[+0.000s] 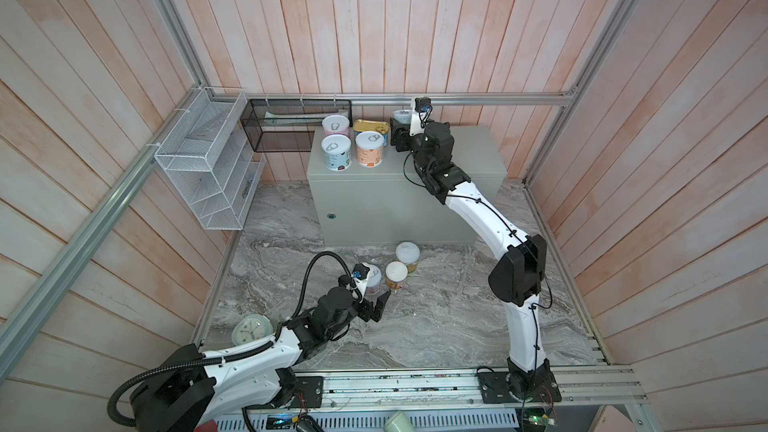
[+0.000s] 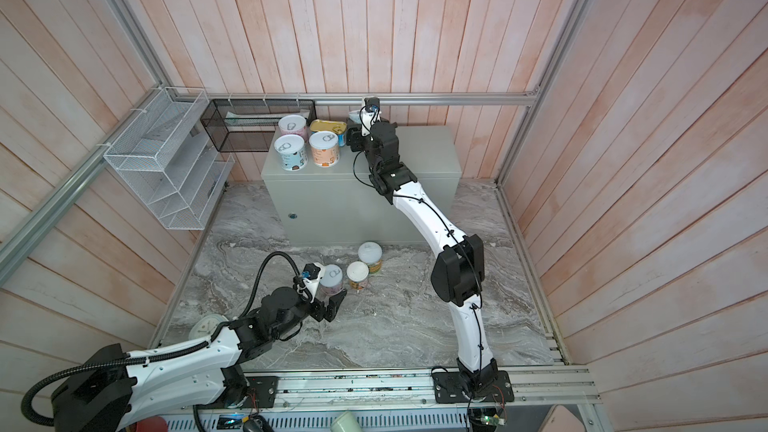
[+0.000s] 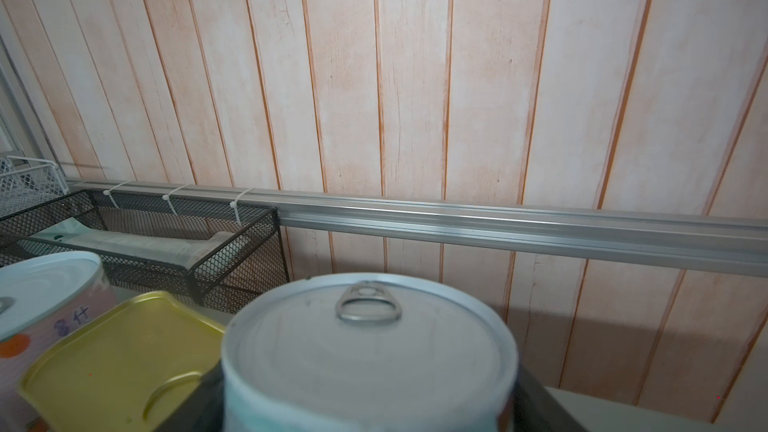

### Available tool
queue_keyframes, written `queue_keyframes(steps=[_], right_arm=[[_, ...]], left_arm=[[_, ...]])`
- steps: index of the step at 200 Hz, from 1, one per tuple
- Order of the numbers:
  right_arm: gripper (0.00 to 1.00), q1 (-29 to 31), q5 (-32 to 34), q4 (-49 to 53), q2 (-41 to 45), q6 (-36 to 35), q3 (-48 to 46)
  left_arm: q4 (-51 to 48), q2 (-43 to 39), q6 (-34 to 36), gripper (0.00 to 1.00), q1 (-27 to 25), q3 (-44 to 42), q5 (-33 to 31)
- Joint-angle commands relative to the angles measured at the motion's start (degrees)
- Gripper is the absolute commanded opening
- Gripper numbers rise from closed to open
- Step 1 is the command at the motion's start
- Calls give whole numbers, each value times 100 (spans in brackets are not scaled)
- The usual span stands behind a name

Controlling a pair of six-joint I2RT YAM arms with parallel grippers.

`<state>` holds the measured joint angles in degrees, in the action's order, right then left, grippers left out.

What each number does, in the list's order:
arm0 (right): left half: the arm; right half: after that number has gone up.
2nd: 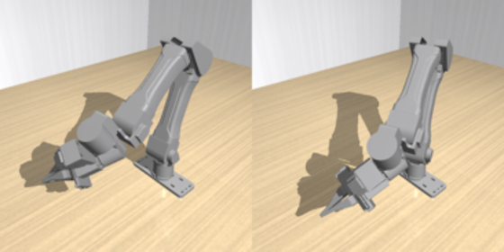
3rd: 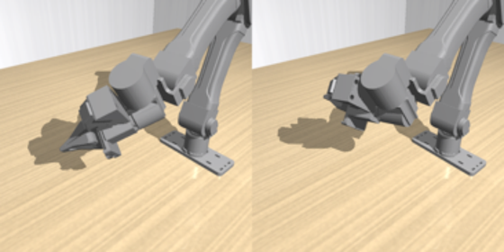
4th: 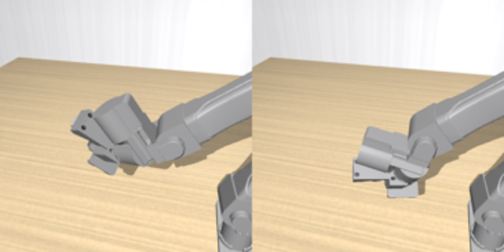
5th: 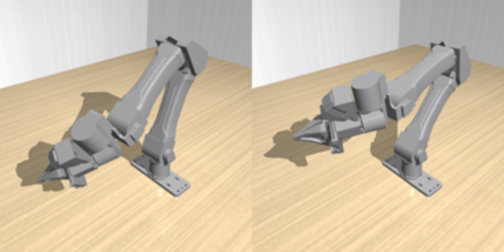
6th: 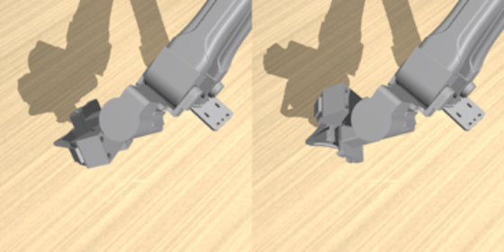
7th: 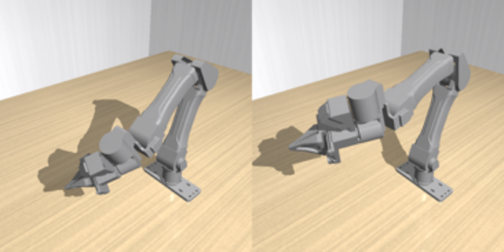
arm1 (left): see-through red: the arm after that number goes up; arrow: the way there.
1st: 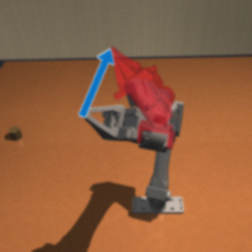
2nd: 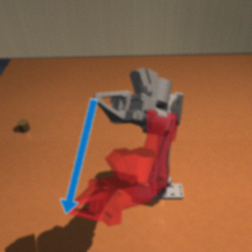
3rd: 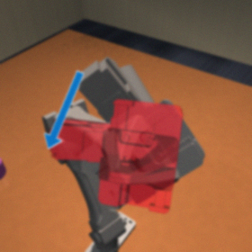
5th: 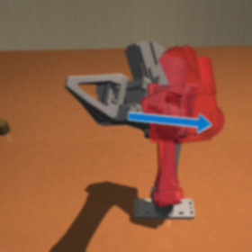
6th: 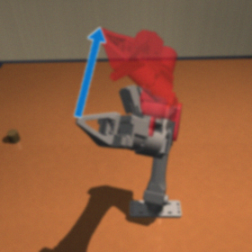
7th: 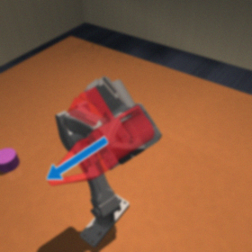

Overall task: Place and organize the canned foods onto the counter
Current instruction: 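Lower the teal can onto the cabinet top beside the other cans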

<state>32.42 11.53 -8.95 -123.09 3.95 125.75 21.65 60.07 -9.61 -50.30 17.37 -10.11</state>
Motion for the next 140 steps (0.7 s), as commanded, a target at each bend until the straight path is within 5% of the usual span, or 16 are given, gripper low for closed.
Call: queue_keyframes(steps=[1, 26, 79, 140], right_arm=[[69, -43, 3, -308, -118, 146, 331], [70, -53, -10, -216, -136, 168, 338], [94, -55, 8, -101, -30, 189, 286], [95, -3, 103, -670, 848, 258, -823]], left_arm=[[-16, 95, 32, 100, -15, 157, -85], [-73, 171, 17, 100, -19, 218, -123], [-152, 293, 18, 100, -17, 274, -247], [-231, 419, 29, 100, -15, 360, -193]])
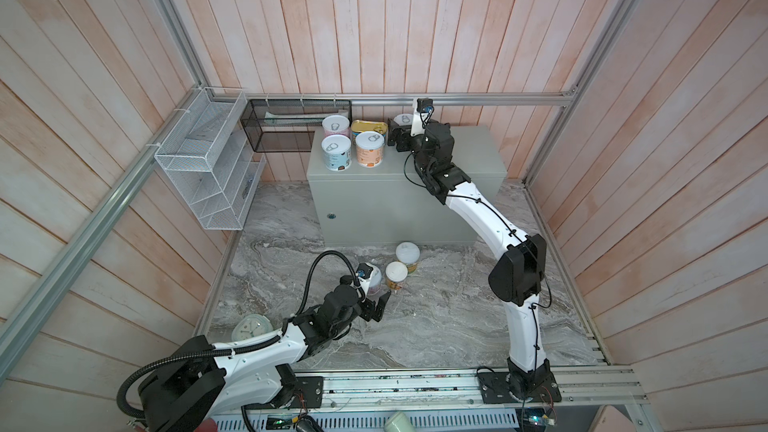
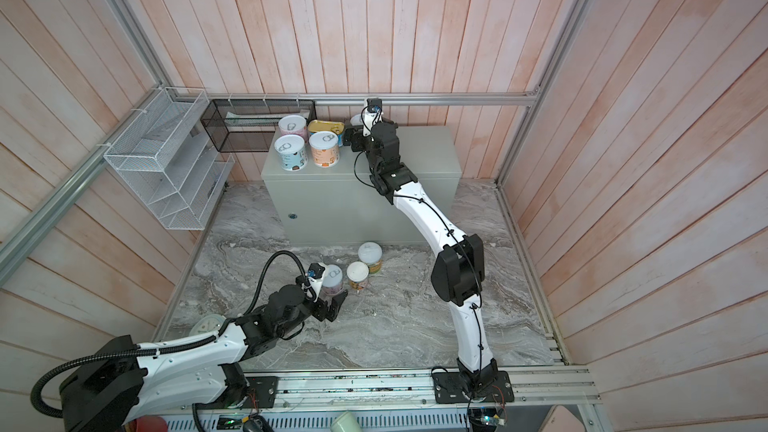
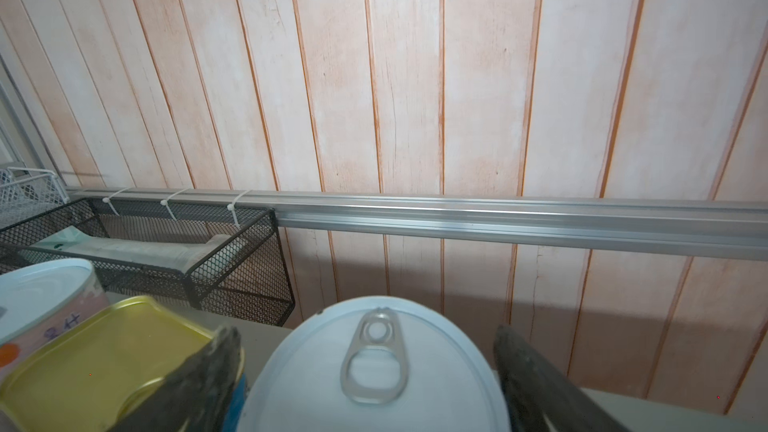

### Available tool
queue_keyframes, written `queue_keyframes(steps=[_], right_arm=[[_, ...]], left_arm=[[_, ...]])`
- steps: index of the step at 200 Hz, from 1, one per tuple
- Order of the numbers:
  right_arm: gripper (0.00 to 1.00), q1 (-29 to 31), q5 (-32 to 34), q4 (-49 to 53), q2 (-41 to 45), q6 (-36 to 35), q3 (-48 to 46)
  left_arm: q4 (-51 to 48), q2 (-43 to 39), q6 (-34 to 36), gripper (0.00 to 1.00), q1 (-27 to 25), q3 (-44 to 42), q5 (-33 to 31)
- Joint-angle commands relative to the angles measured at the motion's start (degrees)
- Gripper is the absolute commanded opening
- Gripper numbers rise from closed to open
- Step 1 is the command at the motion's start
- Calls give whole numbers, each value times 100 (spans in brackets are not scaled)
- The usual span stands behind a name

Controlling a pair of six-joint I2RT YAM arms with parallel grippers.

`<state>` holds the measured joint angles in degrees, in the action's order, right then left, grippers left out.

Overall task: Place and organize the canned foods onto the counter
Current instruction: 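Lower the teal can onto the cabinet top beside the other cans, then open the right gripper and withdraw it down toward the floor cans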

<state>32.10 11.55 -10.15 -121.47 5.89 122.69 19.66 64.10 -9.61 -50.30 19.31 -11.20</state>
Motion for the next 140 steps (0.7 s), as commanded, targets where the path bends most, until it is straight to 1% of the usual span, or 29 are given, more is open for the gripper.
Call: queue_keyframes(steps=[1, 33, 55, 70, 91, 107, 120, 140], right_arm=[[95, 32, 97, -567, 708, 62, -553], [95, 118, 72, -878, 1522, -62, -1549], [95, 207, 260, -1043, 2279, -104, -2438], [95, 211, 386, -1014, 2903, 288, -3126], [94, 218, 531, -1284, 3947, 849, -4407], [94, 222, 551, -1520, 4749, 1054, -5300], [94, 225, 644, -1410, 5283, 1111, -5735], [94, 227, 952, -884, 5944, 1239, -6190]], left_arm=[[-28, 16, 29, 100, -15, 163, -80], [-9, 24, 73, 100, -15, 149, -48], [-94, 7, 36, 100, -18, 174, -48], [-60, -9, 30, 100, -13, 146, -48], [5, 6, 50, 100, -19, 123, -5], [-45, 36, -20, 100, -6, 162, -126], [-101, 36, -82, 100, 2, 187, -273], [-95, -9, -190, 100, 26, 180, -380]])
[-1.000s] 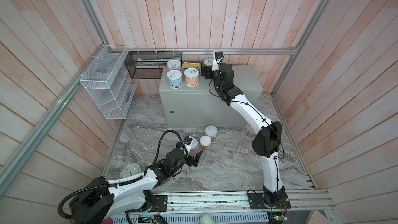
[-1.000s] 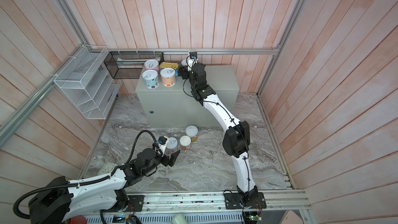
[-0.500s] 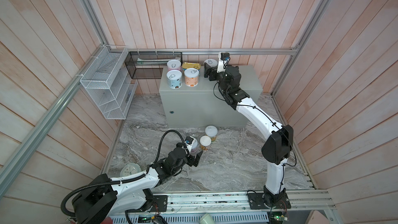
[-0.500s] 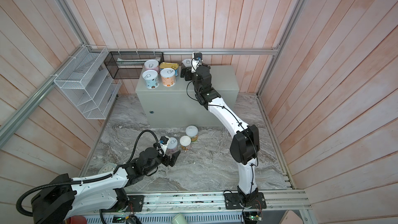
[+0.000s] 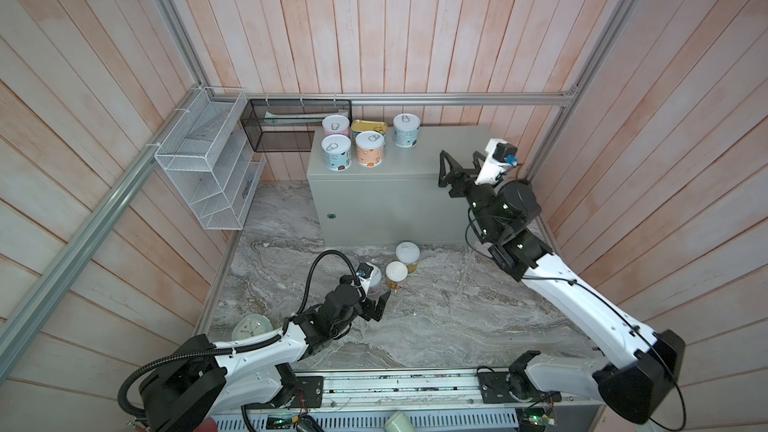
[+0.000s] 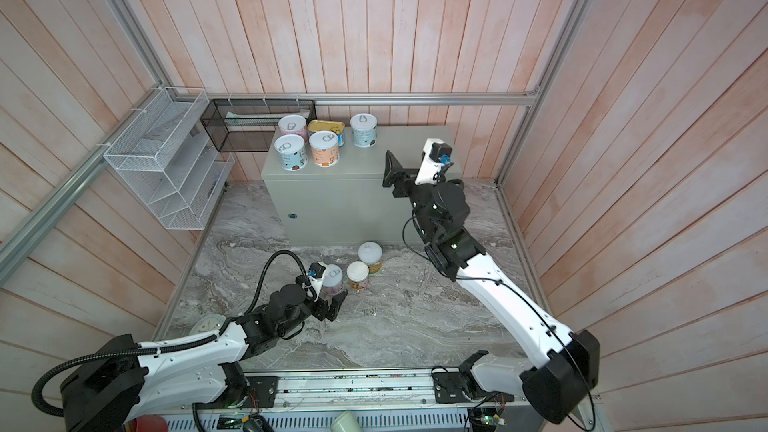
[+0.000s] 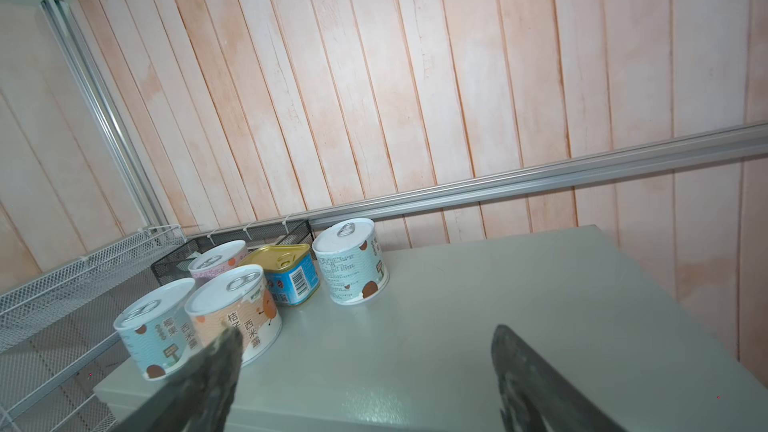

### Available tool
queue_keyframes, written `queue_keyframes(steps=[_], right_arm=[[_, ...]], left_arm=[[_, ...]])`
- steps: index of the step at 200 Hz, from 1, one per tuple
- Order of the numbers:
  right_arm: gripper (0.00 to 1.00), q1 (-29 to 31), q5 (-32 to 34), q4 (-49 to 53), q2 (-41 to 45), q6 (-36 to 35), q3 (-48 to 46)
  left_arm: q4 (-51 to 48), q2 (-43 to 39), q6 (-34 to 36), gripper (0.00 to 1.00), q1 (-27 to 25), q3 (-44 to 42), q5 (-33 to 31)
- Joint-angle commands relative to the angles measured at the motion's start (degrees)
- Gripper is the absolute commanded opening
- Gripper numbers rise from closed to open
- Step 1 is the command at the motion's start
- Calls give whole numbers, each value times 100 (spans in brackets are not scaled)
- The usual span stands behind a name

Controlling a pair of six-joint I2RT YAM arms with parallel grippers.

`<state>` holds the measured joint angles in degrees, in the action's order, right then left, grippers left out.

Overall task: Place and organize the canned foods onto the counter
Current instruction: 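Open the right gripper and withdraw it down toward the floor cans, then lower the left gripper over the white-lidded pull-tab can on the floor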

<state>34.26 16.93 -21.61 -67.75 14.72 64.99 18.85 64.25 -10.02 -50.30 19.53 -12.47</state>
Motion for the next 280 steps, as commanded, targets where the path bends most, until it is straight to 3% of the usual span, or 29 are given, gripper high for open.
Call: queue_keyframes(steps=[1, 31, 74, 96, 147, 192, 232, 280], right_arm=[[94, 10, 424, 279, 597, 365, -445], [93, 2, 479, 663, 1566, 630, -1295], [94, 14, 475, 1487, 2509, 1401, -2406], [93, 24, 239, 1357, 2708, 1806, -3009], [93, 33, -13, 470, 2150, 2000, -3990], [93, 45, -347, -407, 1175, 2062, -4302], [93, 63, -583, -292, 737, 1814, -4240], [93, 66, -452, -321, 1014, 1897, -4690]], left_arm=[[-13, -26, -153, 100, 23, 157, -263], [50, -159, -721, 100, 138, 89, -321], [-182, -262, -762, 100, 225, 86, -425], [-131, -379, -754, 100, 280, -28, -247], [-328, -689, -846, 100, 622, -300, -194], [-1571, -1075, -1276, 100, 832, 262, 664], [-3127, -49, -1529, 100, 847, 1354, 1090], [-3592, 879, -1300, 100, 848, 1955, 1007]])
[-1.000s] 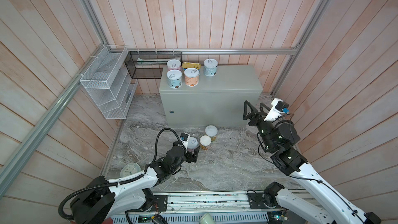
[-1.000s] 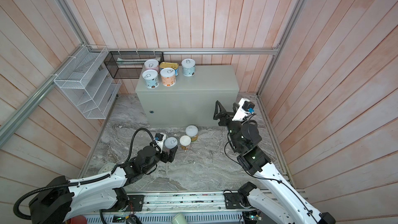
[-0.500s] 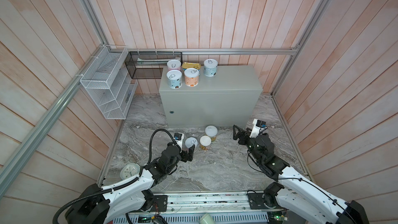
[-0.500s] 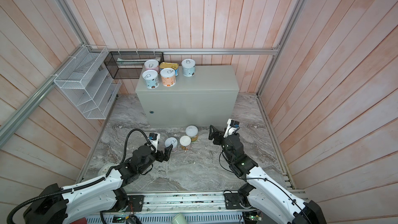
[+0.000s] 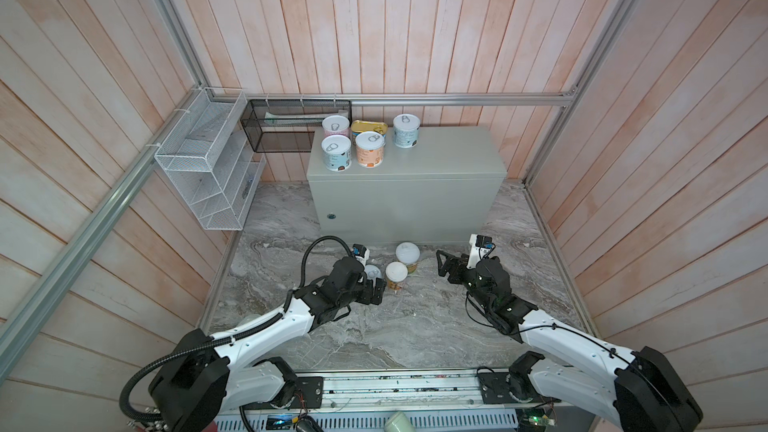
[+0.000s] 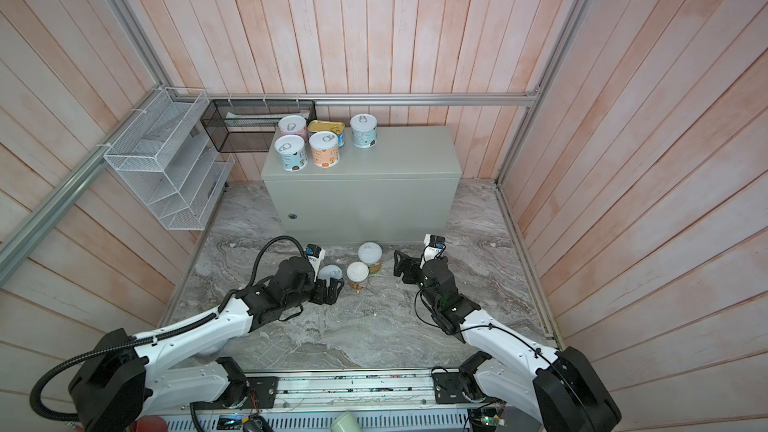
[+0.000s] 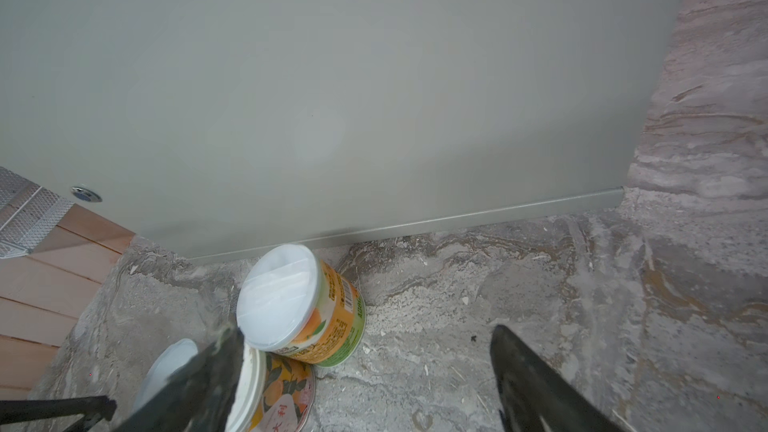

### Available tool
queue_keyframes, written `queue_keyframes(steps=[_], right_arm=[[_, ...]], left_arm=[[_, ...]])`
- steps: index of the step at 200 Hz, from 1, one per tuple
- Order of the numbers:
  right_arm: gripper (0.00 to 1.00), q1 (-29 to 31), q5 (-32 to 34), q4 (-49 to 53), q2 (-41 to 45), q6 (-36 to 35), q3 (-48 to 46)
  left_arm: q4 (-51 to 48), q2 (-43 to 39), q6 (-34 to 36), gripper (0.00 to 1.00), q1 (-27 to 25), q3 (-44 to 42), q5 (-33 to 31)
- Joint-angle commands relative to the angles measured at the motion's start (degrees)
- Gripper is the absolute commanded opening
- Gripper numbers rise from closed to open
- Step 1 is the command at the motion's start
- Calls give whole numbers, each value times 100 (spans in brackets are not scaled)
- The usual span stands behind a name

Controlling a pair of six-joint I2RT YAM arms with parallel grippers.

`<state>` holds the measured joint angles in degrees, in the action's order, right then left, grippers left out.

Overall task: Place and organize the canned foods onto the counter
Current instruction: 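Lower the left gripper over the white-lidded pull-tab can on the floor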

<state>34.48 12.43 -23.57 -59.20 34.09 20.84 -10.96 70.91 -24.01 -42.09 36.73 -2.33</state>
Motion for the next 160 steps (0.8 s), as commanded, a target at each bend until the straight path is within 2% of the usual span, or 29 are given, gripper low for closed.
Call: queue_keyframes(steps=[1, 48, 85, 122, 160], right_arm=[[93, 47, 6, -127, 166, -41, -283], [93, 40, 261, 160, 411, 12, -395], [93, 39, 252, 107, 575, 10, -424], [93, 46, 252, 260, 760, 136, -505], [93, 45, 221, 75, 869, 231, -759]], left_arm=[[-618, 221, 107, 100, 26, 245, -14], [-1059, 744, 254, 98, 25, 657, -581], [-907, 994, 254, 98, 60, 786, -585], [-802, 1437, 257, 85, 216, 1014, -391], [-691, 1743, 377, 83, 239, 1154, -476]])
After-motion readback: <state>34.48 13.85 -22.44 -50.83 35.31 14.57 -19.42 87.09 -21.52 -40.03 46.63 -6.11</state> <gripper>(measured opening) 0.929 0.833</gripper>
